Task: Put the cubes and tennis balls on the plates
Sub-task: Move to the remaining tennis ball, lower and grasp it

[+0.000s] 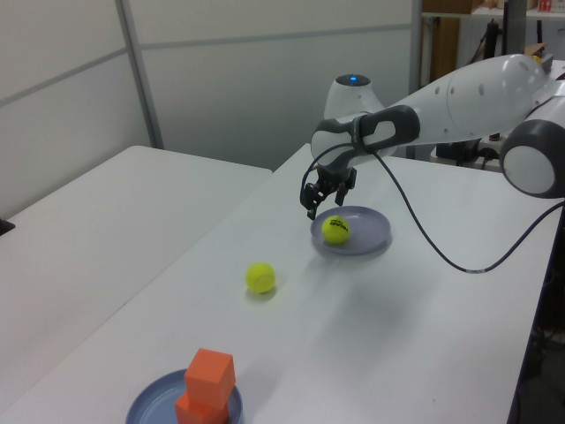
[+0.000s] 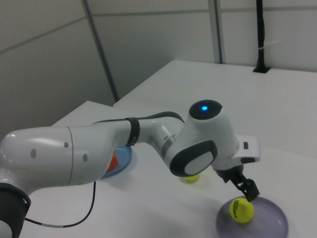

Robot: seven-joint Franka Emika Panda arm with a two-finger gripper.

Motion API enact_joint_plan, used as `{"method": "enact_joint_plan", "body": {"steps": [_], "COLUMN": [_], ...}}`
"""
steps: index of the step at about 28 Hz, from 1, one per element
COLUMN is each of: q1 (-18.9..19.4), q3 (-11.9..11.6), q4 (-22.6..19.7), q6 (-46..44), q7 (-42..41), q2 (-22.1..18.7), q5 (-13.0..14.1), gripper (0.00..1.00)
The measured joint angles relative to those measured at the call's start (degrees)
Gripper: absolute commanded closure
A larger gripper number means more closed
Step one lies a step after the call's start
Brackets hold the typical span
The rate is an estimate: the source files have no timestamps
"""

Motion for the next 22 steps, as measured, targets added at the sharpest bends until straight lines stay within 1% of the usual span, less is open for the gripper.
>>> {"method": "enact_joint_plan", "body": {"steps": [2, 4, 8, 11, 12, 17, 22], "q1": [0.5, 0.9, 2.2, 2.8, 3.0, 3.7, 5.4], "q3": [0.4, 1.3, 4.1, 6.2, 7.2, 9.9, 10.4], "q4": [0.0, 0.0, 0.1, 0.6, 0.7, 0.8, 0.8], "q6": [-1.4, -2.5, -2.9, -2.9, -2.9, -2.9, -2.2], "q7": [0.0, 0.0, 0.0, 0.6, 1.4, 3.2, 3.6], "q2": [-0.6, -1.1, -1.5, -1.5, -1.5, -1.2, -0.1], "q5": [0.0, 0.4, 2.9, 3.9, 4.0, 4.0, 4.0], "gripper": [0.0, 0.0, 0.0, 0.0, 0.0, 0.0, 0.0]}}
